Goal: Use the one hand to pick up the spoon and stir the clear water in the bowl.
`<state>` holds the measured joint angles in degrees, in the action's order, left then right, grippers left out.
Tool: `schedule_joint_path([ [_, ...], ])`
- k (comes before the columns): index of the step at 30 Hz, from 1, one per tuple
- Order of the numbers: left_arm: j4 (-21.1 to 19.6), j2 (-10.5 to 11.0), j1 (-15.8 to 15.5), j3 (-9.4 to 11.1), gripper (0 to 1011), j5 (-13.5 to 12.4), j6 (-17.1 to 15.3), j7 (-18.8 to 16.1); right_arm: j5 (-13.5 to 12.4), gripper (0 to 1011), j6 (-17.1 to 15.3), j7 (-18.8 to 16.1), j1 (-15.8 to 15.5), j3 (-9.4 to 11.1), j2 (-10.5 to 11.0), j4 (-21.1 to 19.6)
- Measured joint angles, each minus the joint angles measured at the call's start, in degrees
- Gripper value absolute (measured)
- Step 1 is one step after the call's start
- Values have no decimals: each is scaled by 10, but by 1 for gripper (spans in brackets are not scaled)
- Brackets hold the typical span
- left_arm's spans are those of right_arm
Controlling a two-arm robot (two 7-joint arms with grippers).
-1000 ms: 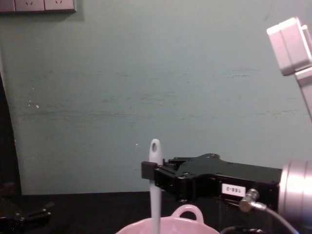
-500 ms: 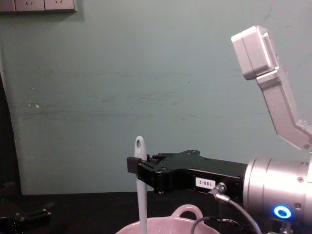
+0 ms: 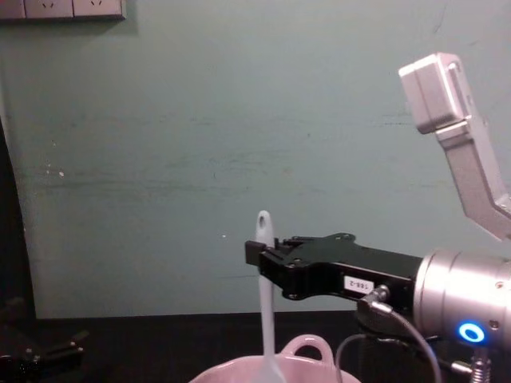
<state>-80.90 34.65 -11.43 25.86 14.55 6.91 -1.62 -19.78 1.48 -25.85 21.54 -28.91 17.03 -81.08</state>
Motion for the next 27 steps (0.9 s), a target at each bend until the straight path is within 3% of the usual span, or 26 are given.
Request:
schedule_joint_path([
  [7,0,0,0,0,1011,0,0,0,2,125,5,-2,-11,17,14,-9],
  [16,0,0,0,0,1011,0,0,0,-30,124,-10,-38,-45,27,52,-65],
  [22,0,0,0,0,1011,0,0,0,-52,125,-17,-56,-65,23,73,-105],
  [27,0,0,0,0,1011,0,0,0,-56,125,-21,-61,-68,6,77,-118],
])
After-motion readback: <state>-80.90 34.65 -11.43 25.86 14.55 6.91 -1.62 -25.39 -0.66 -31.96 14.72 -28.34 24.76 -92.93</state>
